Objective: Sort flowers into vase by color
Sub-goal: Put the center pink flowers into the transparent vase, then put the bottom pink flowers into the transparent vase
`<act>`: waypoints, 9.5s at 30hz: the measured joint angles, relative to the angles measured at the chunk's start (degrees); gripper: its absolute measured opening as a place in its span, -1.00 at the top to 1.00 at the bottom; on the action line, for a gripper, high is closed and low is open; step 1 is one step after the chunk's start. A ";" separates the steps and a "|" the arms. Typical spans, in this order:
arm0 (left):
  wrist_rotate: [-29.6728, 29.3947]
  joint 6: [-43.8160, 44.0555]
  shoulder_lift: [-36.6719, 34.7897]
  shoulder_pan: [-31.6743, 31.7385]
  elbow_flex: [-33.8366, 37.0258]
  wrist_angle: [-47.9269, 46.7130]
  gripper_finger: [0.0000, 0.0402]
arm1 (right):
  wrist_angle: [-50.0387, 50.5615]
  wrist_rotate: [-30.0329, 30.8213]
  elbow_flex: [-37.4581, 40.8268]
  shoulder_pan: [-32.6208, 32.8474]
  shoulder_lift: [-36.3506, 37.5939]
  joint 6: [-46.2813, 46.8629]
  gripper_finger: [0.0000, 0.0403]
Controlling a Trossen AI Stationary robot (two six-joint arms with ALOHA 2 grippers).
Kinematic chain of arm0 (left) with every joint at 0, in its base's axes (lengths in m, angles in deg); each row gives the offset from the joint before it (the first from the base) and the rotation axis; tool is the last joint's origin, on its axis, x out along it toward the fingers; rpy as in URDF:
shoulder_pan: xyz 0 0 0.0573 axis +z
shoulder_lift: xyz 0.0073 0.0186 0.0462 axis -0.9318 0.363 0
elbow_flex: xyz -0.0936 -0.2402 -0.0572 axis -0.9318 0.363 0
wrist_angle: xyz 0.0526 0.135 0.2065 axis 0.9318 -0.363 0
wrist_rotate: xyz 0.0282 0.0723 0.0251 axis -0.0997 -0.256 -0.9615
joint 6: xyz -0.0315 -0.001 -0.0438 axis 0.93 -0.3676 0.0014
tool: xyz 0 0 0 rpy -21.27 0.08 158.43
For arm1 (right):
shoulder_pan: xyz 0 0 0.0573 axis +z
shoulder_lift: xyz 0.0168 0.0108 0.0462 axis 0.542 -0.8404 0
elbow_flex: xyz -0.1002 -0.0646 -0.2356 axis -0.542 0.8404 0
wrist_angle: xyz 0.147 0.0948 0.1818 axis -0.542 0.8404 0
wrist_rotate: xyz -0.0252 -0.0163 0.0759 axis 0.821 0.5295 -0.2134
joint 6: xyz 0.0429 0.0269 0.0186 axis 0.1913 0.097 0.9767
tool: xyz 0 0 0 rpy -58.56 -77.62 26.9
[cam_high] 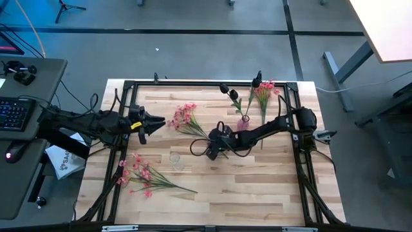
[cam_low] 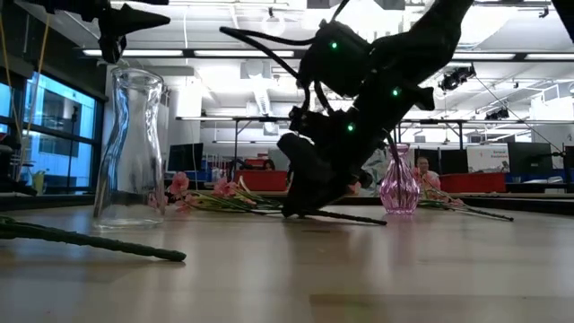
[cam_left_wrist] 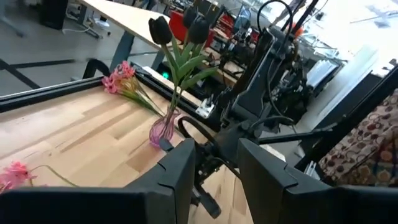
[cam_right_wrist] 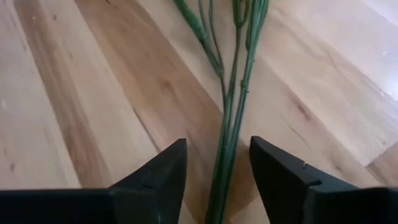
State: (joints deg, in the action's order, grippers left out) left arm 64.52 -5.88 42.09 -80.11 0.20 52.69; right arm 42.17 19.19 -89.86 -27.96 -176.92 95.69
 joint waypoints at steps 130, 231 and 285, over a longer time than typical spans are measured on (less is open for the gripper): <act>5.69 1.94 27.22 -15.82 -27.90 -39.30 0.21 | 4.73 -2.41 -15.15 1.51 34.06 -25.39 -0.27; -4.06 7.97 13.67 -37.30 -36.89 -48.70 0.02 | 52.93 -7.58 -68.64 24.68 -27.77 3.65 0.97; -15.38 -53.89 30.54 -29.95 -36.87 33.54 0.02 | -8.46 -4.29 -55.28 13.09 5.01 -40.64 1.00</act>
State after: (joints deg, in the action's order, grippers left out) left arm 49.14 -59.77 72.63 -110.06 -36.67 86.22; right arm 33.71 14.90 -145.14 -14.87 -171.91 55.05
